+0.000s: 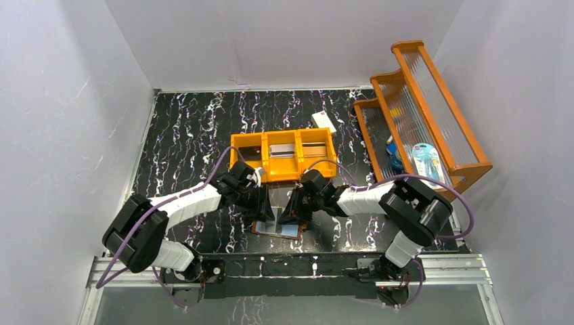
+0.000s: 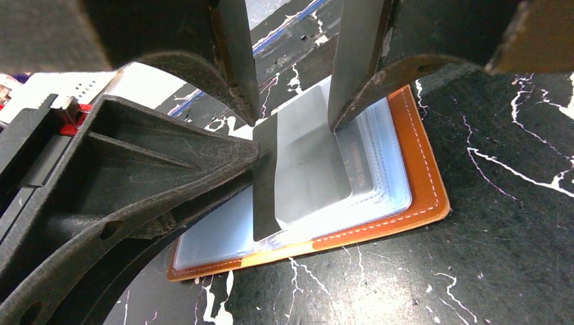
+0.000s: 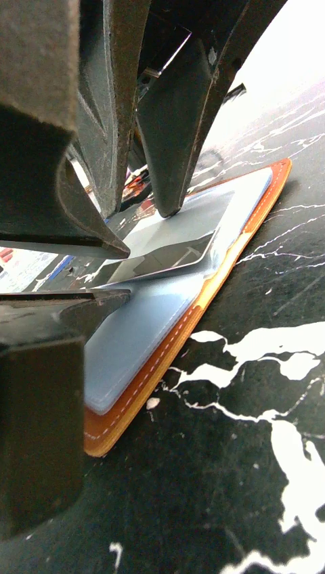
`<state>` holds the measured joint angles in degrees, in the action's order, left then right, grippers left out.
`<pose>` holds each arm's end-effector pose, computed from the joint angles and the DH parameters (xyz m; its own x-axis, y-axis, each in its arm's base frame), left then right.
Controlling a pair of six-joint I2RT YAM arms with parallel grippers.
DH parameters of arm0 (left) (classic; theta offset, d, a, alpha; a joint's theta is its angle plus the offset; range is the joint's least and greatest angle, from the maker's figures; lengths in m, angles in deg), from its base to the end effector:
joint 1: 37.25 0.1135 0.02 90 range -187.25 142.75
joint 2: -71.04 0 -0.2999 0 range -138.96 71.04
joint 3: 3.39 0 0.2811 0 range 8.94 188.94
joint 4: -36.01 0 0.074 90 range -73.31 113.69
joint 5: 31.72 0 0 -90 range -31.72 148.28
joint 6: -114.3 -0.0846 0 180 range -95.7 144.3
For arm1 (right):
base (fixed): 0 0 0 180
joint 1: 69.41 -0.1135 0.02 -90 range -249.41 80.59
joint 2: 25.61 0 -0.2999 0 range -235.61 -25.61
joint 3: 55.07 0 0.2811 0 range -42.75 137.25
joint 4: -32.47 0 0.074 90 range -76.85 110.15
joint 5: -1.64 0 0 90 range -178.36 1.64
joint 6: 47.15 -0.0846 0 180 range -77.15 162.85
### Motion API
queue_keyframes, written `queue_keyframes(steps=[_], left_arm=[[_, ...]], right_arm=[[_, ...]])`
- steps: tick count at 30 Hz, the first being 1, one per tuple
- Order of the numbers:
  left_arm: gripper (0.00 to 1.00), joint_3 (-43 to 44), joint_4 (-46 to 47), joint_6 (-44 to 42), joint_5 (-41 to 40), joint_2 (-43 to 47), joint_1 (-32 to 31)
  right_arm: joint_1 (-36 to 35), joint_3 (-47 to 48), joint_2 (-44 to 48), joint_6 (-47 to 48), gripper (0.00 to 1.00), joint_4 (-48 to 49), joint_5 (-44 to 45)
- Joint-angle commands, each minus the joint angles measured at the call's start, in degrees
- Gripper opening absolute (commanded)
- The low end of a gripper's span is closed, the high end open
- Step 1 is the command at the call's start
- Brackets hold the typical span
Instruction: Take the credit cards out of the card holder
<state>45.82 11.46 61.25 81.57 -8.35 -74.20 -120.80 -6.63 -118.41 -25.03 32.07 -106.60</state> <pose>0.2159 -0.2043 0.1431 -0.9630 0.0335 -0.2674 0.1948 0.7720 -0.6051 0.1947 0.2863 0.1078 -0.9815 0.1810 -0.0632 0.0754 0.6675 0.7408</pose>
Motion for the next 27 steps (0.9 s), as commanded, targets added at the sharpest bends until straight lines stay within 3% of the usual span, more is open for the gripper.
queue_keyframes(steps=[1, 5, 14, 22, 27], left_arm=[[0.41, -1.64, -3.31, -0.62, -2.37, 0.73, -0.29], [0.40, -1.72, -3.57, -0.82, -2.36, 0.73, -0.29], [0.39, -2.93, -3.57, 0.58, -4.02, 2.90, -0.34], [0.38, -2.68, -2.93, 0.54, -2.35, 2.26, -0.32], [0.36, -2.58, -2.80, -0.12, -0.59, 1.52, -0.32]], right_arm=[[0.18, 1.89, -2.07, 1.30, 0.32, 0.09, -0.23], [0.16, 1.53, -3.11, 1.09, 0.30, 0.30, 0.06], [0.33, -0.31, 0.78, 1.74, 0.09, -3.98, 3.46], [0.51, -3.13, 2.38, 0.58, 0.10, -1.87, 2.19], [0.62, -2.28, 1.54, -0.01, 0.22, -1.05, 2.06]])
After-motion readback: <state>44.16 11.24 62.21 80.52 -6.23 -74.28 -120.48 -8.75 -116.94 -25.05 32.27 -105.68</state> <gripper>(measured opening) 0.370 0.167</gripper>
